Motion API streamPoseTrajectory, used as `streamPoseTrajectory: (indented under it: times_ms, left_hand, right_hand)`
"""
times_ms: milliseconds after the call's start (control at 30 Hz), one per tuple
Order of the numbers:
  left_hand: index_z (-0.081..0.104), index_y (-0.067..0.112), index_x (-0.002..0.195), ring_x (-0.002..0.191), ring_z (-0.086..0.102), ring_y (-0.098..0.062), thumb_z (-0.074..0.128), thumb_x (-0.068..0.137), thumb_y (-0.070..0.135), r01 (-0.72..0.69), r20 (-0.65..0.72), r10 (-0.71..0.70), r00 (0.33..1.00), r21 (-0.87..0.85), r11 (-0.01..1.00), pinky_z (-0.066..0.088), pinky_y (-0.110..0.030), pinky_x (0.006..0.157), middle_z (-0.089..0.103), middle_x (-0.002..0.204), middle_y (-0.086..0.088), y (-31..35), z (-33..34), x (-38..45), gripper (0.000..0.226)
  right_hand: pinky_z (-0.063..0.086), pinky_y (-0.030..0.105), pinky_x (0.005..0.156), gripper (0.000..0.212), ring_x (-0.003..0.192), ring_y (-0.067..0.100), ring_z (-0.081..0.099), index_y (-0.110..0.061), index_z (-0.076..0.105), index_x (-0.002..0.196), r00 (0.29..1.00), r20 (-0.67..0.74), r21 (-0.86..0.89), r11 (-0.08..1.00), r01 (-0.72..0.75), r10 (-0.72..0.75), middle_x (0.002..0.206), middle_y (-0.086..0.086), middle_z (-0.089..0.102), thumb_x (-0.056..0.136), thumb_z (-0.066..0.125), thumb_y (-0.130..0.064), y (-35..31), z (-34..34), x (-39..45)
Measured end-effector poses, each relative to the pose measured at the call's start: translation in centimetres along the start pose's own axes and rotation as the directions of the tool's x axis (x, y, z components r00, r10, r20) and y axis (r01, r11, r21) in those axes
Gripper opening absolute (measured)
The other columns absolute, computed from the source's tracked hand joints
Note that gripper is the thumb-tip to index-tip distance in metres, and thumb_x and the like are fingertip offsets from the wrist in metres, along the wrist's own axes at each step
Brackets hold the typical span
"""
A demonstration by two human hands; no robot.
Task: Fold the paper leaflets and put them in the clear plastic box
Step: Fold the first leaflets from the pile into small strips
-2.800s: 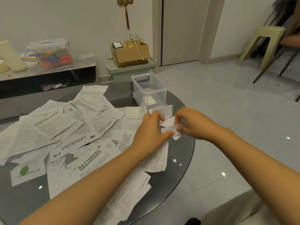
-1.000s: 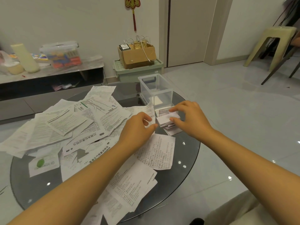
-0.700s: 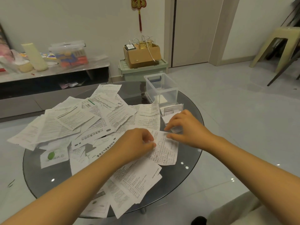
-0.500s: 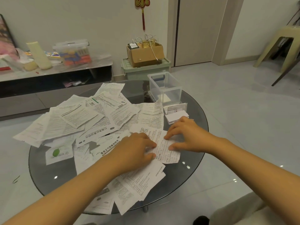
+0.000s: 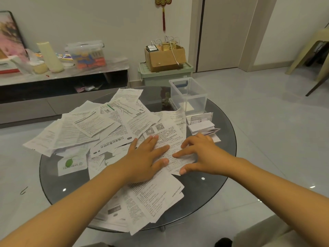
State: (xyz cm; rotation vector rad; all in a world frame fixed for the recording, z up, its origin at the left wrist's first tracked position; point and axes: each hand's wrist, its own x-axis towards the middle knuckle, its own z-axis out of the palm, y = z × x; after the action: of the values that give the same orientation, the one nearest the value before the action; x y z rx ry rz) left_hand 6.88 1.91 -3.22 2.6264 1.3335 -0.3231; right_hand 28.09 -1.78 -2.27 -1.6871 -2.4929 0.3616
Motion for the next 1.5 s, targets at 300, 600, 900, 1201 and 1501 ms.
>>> streamPoseTrajectory:
  times_ms: [300,600,900,1201,1501]
  left_hand:
    - [-0.031,0.046,0.131,0.137,-0.033,-0.013,-0.006,0.07,0.078,-0.06,0.079,0.058,0.995,0.026,0.998,-0.021,-0.034,0.111,-0.041,0.144,0.007,-2.5,0.4,-0.9,0.073]
    - [0.01,0.039,0.148,0.134,-0.031,-0.002,0.039,0.087,0.056,-0.202,-0.078,0.193,0.978,-0.116,0.973,-0.024,-0.033,0.111,-0.019,0.153,0.013,-2.9,-0.3,-1.5,0.069]
    - [0.068,0.031,0.099,0.097,0.062,-0.004,0.064,0.086,0.038,-0.082,-0.24,-0.1,0.966,-0.647,0.758,0.048,-0.023,0.084,0.068,0.097,0.014,-0.6,-1.8,-2.0,0.015]
    - [0.057,0.024,0.11,0.082,0.06,-0.002,0.056,0.092,0.032,-0.004,-0.373,-0.351,0.859,-0.691,0.723,0.041,-0.014,0.065,0.063,0.1,0.011,-1.0,-1.2,-0.9,0.019]
    - [0.018,0.033,0.145,0.095,0.055,-0.007,0.071,0.082,0.023,0.025,-0.344,-0.334,0.878,-0.663,0.748,0.045,-0.019,0.079,0.049,0.126,0.005,-0.6,-0.1,0.3,0.083]
  right_hand:
    - [0.032,0.021,0.088,0.047,0.112,0.01,0.036,-0.043,0.059,0.121,1.0,-0.008,0.058,0.998,-0.023,0.024,0.124,-0.01,0.05,0.077,0.065,-0.055,-0.7,-0.1,0.6]
    - [0.046,0.027,0.085,0.022,0.101,0.006,0.053,-0.032,0.072,0.102,1.0,-0.03,0.085,0.996,0.003,0.0,0.107,-0.011,0.067,0.086,0.062,-0.043,-1.9,-1.1,0.7]
    - [0.043,0.026,0.063,0.018,0.076,0.014,0.058,-0.024,0.06,0.098,0.976,-0.21,0.26,0.966,0.002,0.054,0.084,-0.006,0.066,0.093,0.051,-0.038,-2.7,-1.3,1.2]
    - [0.031,0.031,0.103,0.049,0.126,0.019,0.036,-0.035,0.052,0.13,0.936,-0.351,0.014,1.0,0.004,0.002,0.141,-0.001,0.038,0.084,0.066,-0.034,-1.6,-0.6,2.4]
    - [0.022,0.033,0.11,0.039,0.134,0.018,0.023,-0.039,0.056,0.126,0.981,-0.175,0.021,0.996,-0.085,0.087,0.149,-0.003,0.027,0.087,0.061,-0.04,-1.1,0.2,3.1]
